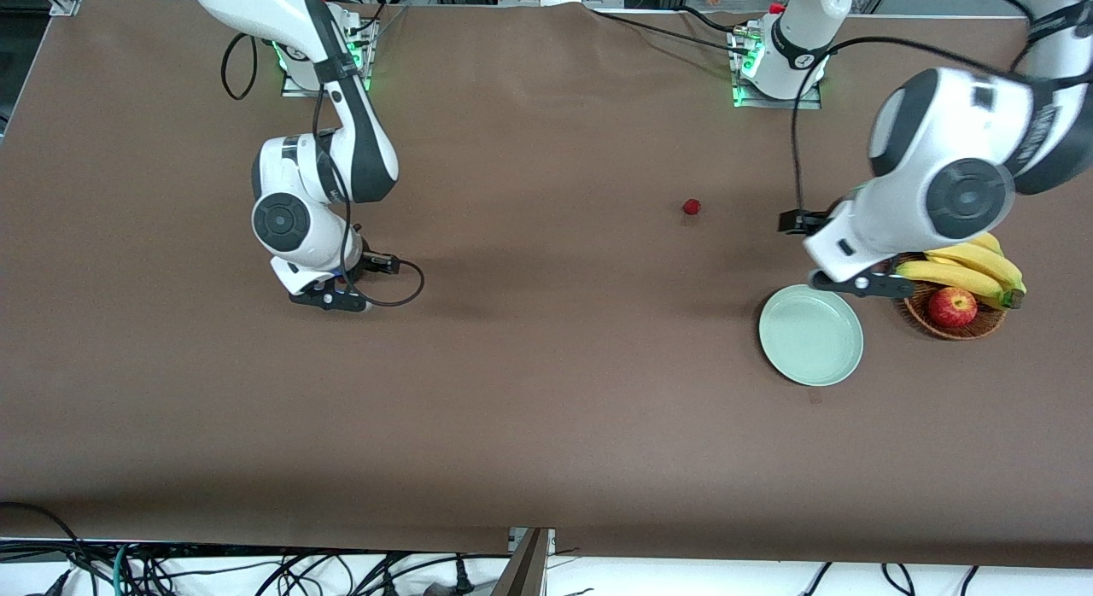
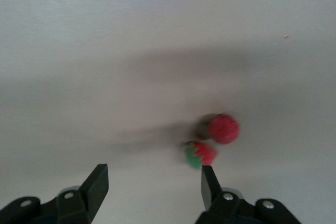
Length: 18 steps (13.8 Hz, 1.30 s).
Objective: Collect all strawberries into plate
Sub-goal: 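Grasp the released strawberry with the left gripper while the right gripper grasps another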
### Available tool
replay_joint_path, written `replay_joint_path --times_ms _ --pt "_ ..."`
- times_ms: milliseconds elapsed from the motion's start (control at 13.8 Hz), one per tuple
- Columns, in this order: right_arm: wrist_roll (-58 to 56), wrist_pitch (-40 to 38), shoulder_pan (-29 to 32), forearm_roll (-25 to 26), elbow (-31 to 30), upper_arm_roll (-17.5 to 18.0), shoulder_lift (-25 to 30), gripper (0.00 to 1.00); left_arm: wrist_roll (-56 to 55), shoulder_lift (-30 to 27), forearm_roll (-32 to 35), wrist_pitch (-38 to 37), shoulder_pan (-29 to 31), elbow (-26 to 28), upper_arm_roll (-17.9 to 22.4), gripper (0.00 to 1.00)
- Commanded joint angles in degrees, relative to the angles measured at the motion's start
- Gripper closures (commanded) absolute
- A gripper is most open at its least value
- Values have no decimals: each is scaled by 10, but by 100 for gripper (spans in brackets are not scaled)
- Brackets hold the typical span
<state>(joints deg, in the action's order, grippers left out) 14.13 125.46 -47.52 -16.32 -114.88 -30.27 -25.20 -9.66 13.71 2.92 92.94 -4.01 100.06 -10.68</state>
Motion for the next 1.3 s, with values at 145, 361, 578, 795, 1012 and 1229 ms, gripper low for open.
replay_joint_path --times_ms 145,361,578,795,1012,1229 --pt "-62 76 2 7 -61 -24 8 21 -21 -82 -16 199 0 236 -67 0" --pt "-79 138 16 -2 -79 -23 -19 26 -20 -70 -16 311 -5 314 -91 0" --pt "-82 138 27 -7 -77 -21 -24 34 -21 -30 -16 368 -5 341 -105 0" --pt "-87 138 23 -55 -79 -16 -34 36 -35 17 -16 442 -6 375 -107 0" --pt "-88 138 26 -63 -80 -11 -35 36 -82 28 -16 472 -14 390 -130 0" --pt "-89 138 26 -63 -80 -11 -35 53 -91 51 -13 509 -16 395 -134 10"
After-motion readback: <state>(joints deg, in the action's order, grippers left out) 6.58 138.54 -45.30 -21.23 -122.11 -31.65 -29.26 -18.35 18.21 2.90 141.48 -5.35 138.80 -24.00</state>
